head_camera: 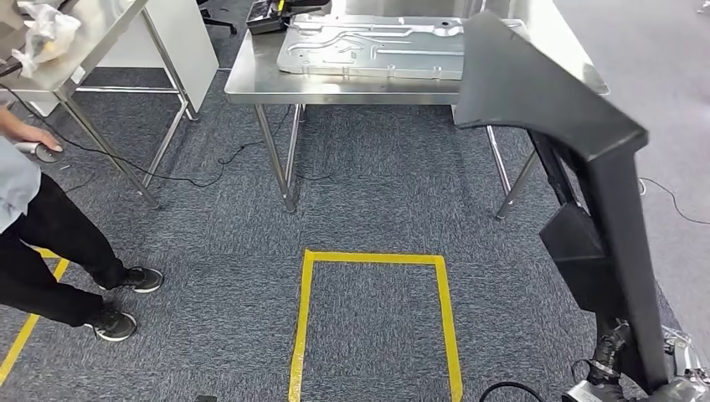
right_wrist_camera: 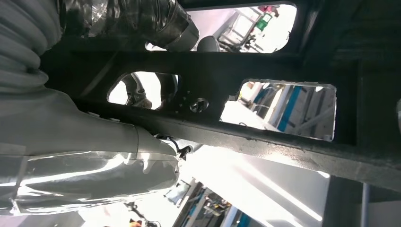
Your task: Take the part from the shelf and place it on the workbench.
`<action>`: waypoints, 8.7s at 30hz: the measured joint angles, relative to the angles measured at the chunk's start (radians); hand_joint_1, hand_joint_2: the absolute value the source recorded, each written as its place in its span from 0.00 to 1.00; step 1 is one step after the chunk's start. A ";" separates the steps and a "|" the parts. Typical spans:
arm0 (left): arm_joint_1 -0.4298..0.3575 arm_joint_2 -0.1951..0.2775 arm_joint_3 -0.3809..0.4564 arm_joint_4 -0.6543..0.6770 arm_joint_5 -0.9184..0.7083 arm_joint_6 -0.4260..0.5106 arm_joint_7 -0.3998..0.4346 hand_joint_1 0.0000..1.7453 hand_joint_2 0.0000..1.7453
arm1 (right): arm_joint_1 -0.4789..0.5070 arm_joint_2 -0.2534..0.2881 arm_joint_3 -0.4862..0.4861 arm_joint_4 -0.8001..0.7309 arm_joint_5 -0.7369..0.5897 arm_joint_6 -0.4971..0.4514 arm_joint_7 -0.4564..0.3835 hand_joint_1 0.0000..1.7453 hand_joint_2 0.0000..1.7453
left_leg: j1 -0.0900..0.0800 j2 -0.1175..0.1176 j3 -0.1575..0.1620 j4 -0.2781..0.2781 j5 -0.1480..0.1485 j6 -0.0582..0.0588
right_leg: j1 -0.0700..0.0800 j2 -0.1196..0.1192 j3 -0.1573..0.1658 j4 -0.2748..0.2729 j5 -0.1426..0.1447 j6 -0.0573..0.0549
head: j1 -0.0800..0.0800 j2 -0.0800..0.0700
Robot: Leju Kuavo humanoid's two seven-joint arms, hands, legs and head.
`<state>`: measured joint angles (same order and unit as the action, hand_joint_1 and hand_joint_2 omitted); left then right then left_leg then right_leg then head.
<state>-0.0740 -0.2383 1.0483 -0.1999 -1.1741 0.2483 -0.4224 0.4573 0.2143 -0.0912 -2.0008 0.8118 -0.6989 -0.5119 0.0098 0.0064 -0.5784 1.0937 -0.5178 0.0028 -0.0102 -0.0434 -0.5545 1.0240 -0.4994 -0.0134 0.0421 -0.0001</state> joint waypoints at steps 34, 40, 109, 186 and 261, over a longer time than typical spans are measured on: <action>0.000 0.000 0.000 0.000 -0.003 -0.047 -0.019 0.00 1.00 | -0.029 0.026 -0.014 0.009 0.005 0.000 -0.008 1.00 1.00 | -0.010 -0.009 0.032 -0.081 0.022 0.015 | 0.004 0.034 0.001 -0.001 0.001 0.011 | 0.000 0.000; 0.000 0.000 0.001 0.000 -0.003 -0.047 -0.019 0.00 1.00 | -0.030 0.026 -0.015 0.008 0.005 0.000 -0.008 1.00 1.00 | 0.000 -0.008 0.032 -0.099 0.040 0.039 | 0.001 0.040 -0.097 0.207 -0.117 0.037 | 0.001 0.000; 0.009 -0.003 0.001 0.000 -0.003 -0.066 -0.034 0.00 1.00 | -0.039 0.042 -0.059 0.000 -0.054 0.000 -0.025 1.00 1.00 | -0.001 -0.012 0.067 -0.097 0.011 0.039 | -0.010 0.044 -0.118 0.215 -0.065 0.043 | -0.001 0.000; 0.009 -0.002 -0.002 0.000 -0.022 -0.071 -0.024 0.00 1.00 | -0.075 0.029 -0.198 -0.006 -0.107 0.000 -0.013 1.00 1.00 | -0.008 -0.010 -0.071 0.097 0.009 0.002 | 0.000 0.048 0.044 0.006 -0.029 -0.014 | -0.001 0.000; 0.006 -0.014 -0.016 0.000 -0.044 -0.069 -0.014 0.00 1.00 | -0.078 -0.010 -0.339 -0.008 -0.196 0.001 -0.005 1.00 1.00 | -0.012 -0.008 0.047 -0.115 0.049 0.054 | -0.004 0.044 -0.063 0.212 -0.139 0.033 | -0.004 0.000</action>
<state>-0.0682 -0.2522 1.0320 -0.1999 -1.2177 0.1795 -0.4369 0.3793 0.2046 -0.4304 -2.0088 0.6157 -0.6977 -0.5165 -0.0025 -0.0019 -0.5316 0.9788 -0.4688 0.0571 -0.0145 0.0011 -0.6179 1.2361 -0.6381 0.0196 0.0384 0.0000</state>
